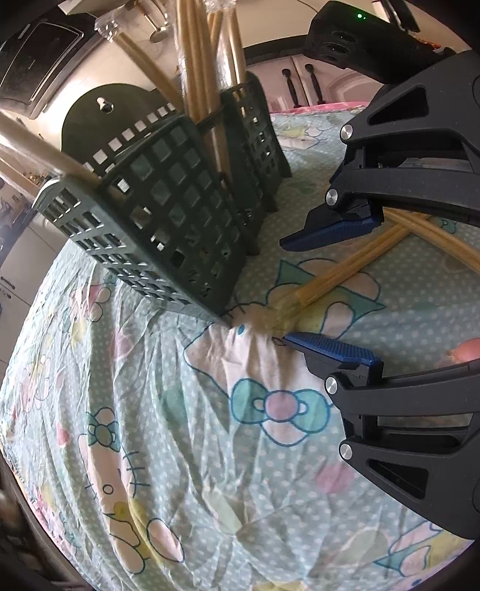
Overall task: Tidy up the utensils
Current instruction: 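Close the left tool on a chopstick while the right tool grasps another, then lift the chopstick with the left tool over the basket while the right tool lifts its own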
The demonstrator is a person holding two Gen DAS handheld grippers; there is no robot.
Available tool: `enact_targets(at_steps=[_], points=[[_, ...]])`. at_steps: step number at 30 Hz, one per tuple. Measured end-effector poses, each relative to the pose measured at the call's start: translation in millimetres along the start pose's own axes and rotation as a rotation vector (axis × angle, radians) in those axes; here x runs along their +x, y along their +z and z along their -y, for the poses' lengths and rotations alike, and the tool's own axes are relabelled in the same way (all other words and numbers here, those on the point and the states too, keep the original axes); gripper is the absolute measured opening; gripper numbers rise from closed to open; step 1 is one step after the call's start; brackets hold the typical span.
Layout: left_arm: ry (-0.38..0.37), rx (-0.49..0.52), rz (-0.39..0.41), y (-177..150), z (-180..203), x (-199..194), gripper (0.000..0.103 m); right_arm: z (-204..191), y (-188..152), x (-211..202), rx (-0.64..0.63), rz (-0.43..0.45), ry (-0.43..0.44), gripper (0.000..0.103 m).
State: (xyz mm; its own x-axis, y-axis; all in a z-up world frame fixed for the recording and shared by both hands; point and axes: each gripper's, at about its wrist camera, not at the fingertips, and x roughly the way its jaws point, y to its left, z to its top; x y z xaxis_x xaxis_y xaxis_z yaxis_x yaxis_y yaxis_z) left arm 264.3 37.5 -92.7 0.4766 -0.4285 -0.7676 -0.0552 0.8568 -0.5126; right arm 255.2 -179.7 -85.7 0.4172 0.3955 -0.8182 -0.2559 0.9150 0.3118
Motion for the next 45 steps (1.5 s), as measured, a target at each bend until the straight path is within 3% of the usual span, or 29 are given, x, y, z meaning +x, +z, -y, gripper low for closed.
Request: enact_targets(at_steps=[9, 22, 30, 45], points=[[0.047, -0.004, 0.005, 9, -6, 3, 0.015, 10, 8, -1, 0.038, 0.005, -0.006, 0.011], [0.006, 0.001, 0.026, 7, -17, -10, 0.01, 7, 5, -27, -0.014, 0.066, -0.002, 0.006], [-0.029, 0.02, 0.112, 4, -19, -48, 0.007, -6, 0, -53, -0.079, 0.113, 0.009, 0.006], [-0.125, 0.158, 0.249, -3, 38, -116, 0.003, -42, 2, -120, -0.213, 0.251, 0.063, 0.006]])
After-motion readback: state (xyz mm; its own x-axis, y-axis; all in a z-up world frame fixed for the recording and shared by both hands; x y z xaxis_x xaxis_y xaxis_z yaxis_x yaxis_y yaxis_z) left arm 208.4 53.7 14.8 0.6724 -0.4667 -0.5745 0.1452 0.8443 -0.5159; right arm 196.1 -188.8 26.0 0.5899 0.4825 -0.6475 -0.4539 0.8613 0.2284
